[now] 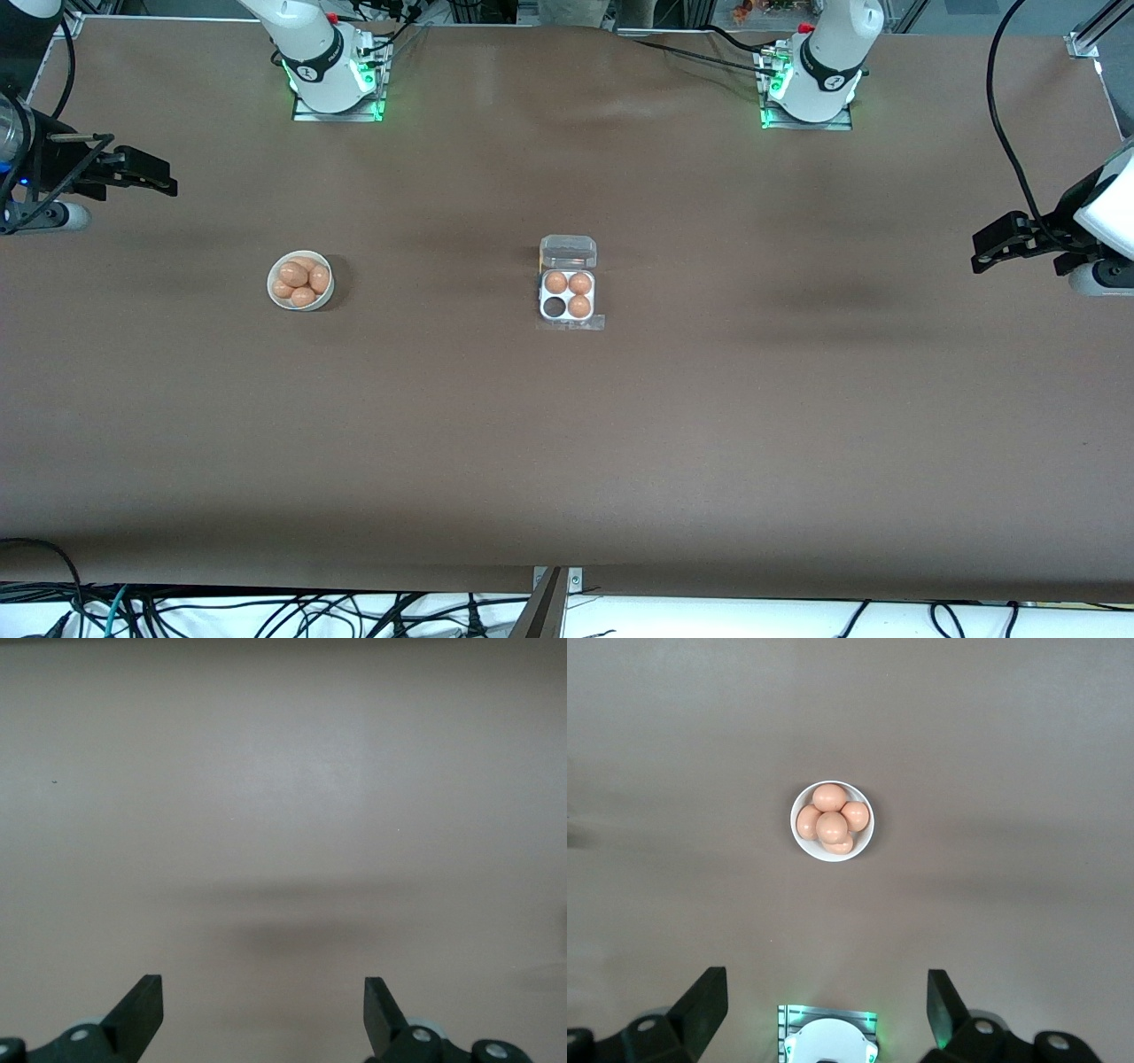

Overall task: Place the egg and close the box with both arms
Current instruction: 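Move the right gripper toward the white bowl of eggs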

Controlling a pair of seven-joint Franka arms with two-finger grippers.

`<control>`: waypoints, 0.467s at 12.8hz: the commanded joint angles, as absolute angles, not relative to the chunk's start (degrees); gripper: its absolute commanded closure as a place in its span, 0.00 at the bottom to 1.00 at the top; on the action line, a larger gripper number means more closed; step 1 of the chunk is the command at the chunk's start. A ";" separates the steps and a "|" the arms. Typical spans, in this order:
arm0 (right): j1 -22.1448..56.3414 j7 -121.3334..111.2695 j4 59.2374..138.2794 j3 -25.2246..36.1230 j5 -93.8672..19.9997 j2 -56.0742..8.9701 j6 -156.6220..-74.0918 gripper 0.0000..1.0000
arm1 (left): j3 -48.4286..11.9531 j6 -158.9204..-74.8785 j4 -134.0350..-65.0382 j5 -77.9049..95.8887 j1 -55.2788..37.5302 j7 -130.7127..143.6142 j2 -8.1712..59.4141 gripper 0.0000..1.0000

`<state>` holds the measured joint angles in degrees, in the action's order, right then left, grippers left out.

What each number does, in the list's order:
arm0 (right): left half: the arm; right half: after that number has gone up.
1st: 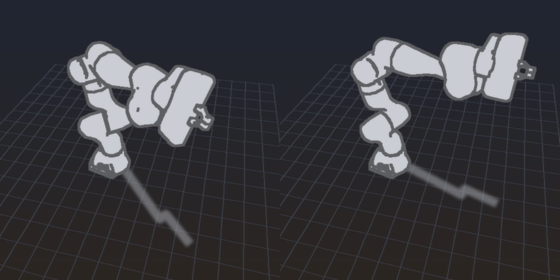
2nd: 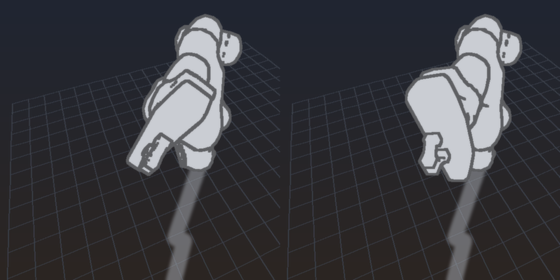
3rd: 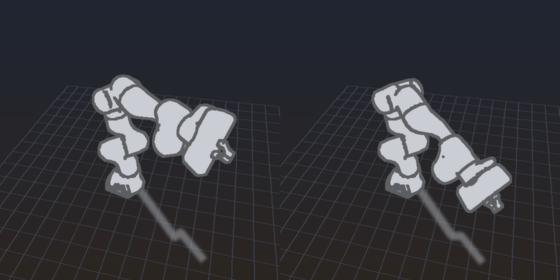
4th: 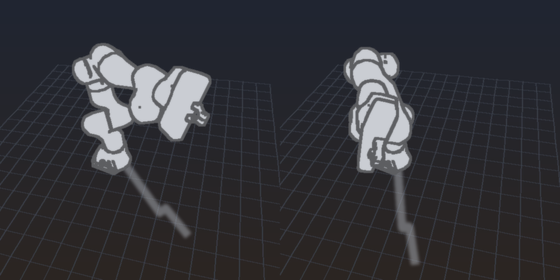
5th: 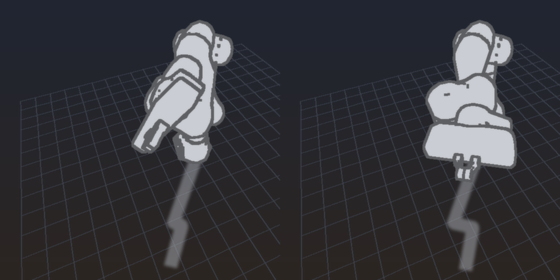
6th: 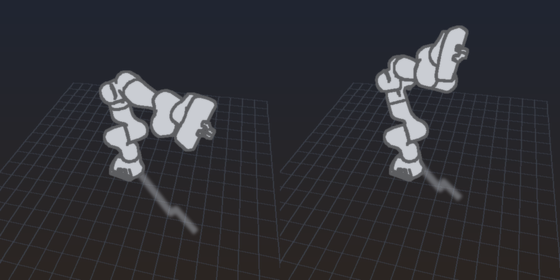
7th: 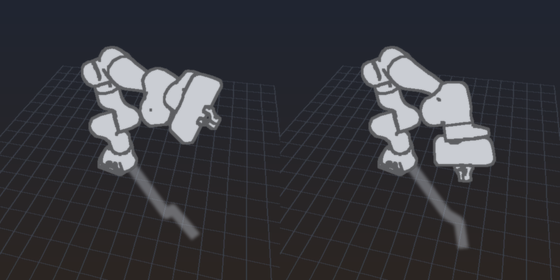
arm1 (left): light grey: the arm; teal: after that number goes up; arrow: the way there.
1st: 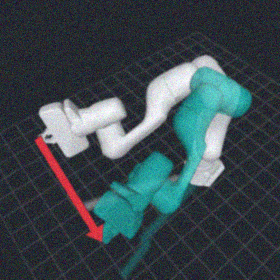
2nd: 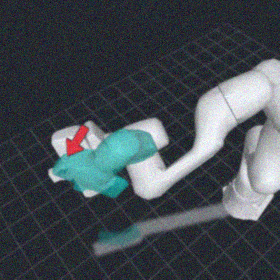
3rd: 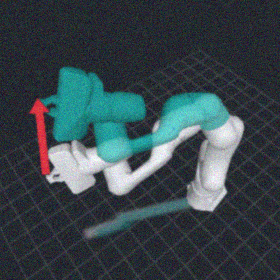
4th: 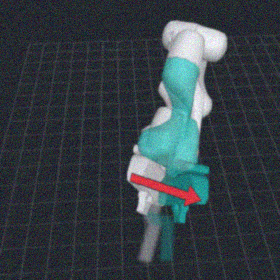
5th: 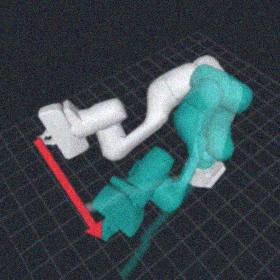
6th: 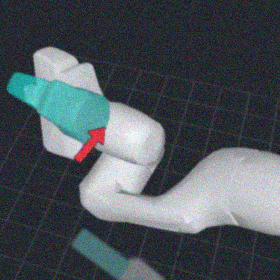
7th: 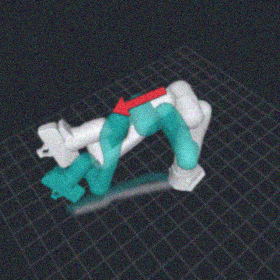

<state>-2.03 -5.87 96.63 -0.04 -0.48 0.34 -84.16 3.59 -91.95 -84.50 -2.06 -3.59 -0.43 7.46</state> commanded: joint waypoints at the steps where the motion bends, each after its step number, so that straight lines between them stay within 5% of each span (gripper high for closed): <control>1: -2.37 -5.10 96.86 -0.44 0.09 1.49 -83.94 0.00 | 3.52 -90.97 -83.14 -1.58 -3.60 -0.44 8.09 0.00; 6: -2.37 -5.45 95.37 -0.44 -0.43 1.32 -83.41 0.00 | 3.60 -90.97 -83.14 1.76 -3.43 -0.35 8.09 0.00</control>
